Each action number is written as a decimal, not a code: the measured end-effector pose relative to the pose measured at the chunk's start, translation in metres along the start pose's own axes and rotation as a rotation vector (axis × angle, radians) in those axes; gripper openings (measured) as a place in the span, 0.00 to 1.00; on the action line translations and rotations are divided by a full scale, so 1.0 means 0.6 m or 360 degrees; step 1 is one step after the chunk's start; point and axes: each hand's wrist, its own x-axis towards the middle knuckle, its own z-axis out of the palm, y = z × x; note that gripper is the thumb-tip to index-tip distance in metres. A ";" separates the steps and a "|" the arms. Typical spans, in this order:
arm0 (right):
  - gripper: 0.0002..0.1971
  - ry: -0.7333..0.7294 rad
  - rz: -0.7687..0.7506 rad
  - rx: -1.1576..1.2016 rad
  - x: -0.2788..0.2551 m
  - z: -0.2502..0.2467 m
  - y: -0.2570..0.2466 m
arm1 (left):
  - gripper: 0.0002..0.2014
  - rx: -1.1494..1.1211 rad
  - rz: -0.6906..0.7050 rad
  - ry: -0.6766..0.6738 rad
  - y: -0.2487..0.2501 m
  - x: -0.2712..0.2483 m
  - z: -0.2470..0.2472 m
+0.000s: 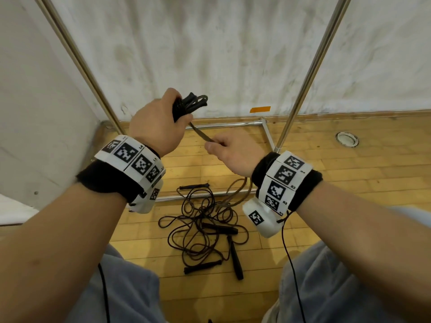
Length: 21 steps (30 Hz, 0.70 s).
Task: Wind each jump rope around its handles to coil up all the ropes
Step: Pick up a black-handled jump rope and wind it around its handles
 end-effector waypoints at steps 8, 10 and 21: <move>0.13 0.0329 -0.0171 -0.0332 -0.007 -0.026 0.006 | 0.18 0.0323 0.0013 -0.0559 -0.011 -0.004 0.030; 0.12 0.0468 -0.0146 -0.0334 -0.001 -0.042 0.008 | 0.18 0.0303 0.0065 -0.0666 -0.007 -0.007 0.034; 0.13 0.0222 -0.0396 -0.0336 -0.017 -0.050 -0.015 | 0.09 0.0296 0.0204 -0.0891 0.043 -0.030 0.048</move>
